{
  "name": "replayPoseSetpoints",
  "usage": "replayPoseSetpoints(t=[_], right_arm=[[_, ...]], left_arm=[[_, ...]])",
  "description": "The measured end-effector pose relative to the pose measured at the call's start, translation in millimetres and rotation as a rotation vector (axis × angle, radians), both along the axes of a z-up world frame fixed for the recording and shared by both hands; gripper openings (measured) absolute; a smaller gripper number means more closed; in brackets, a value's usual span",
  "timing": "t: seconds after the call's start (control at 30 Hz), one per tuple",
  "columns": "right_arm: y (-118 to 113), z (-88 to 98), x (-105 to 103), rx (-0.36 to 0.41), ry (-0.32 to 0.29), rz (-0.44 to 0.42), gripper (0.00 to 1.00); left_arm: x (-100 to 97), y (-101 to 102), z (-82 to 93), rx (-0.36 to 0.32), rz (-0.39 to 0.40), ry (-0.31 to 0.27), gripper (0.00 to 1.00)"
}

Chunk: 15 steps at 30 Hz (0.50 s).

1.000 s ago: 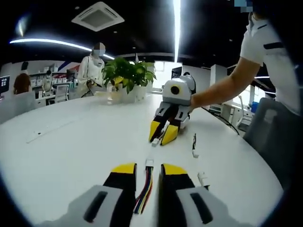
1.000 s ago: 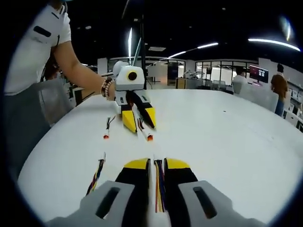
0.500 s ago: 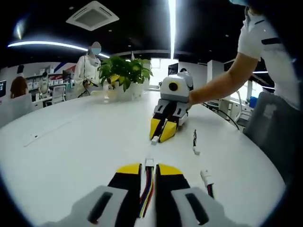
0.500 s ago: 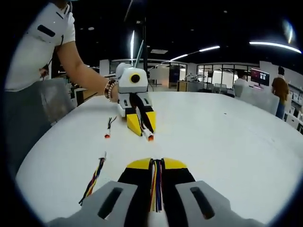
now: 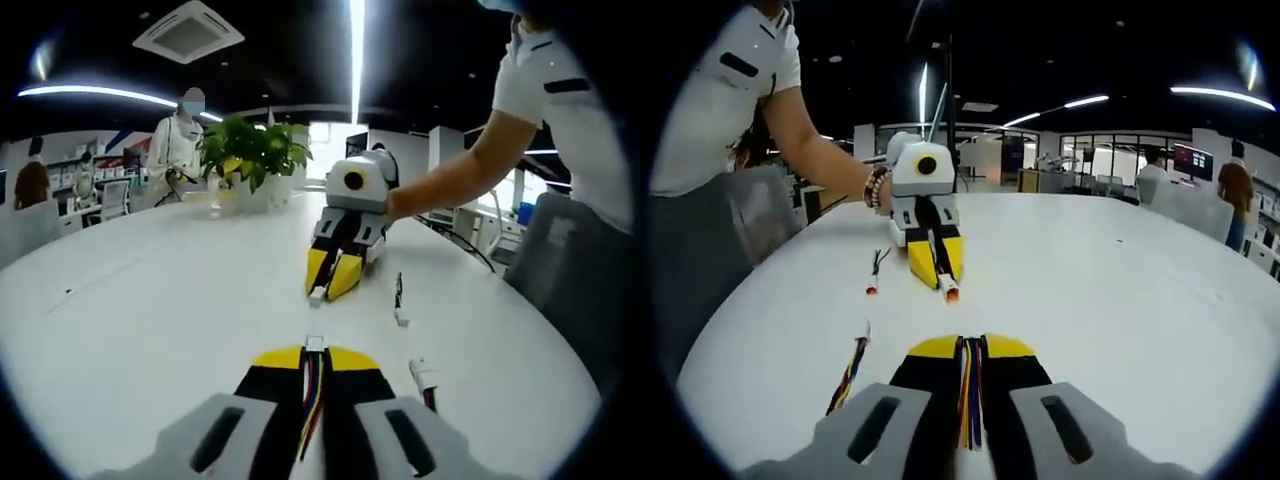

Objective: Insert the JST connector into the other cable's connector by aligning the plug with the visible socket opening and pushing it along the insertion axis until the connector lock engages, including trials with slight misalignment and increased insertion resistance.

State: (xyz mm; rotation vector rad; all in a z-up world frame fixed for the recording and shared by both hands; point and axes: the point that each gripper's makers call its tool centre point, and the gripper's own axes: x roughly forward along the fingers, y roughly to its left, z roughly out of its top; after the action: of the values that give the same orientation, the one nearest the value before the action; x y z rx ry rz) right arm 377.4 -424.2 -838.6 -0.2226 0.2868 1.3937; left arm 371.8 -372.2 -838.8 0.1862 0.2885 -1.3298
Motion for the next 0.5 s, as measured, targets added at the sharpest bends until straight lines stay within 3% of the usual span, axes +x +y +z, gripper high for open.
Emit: replayPoseSetpoints(t=[0.1,0.33,0.5], right_arm=[[1,7.9,-1,0.019,0.008,-0.003,0.04],[6,10.5,-13,-0.048,-0.019,0.060,0.04],[15,28.0,-23,-0.053,-0.046,0.100,0.04]], left_arm=[[-1.2,2,1.3,0.010,-0.007,0.000,0.01],[-2.8,9,14.9,0.043,-0.020,-0.013,0.01],[-12.7,9,25.1,0.074,-0.058,-0.039,0.01]])
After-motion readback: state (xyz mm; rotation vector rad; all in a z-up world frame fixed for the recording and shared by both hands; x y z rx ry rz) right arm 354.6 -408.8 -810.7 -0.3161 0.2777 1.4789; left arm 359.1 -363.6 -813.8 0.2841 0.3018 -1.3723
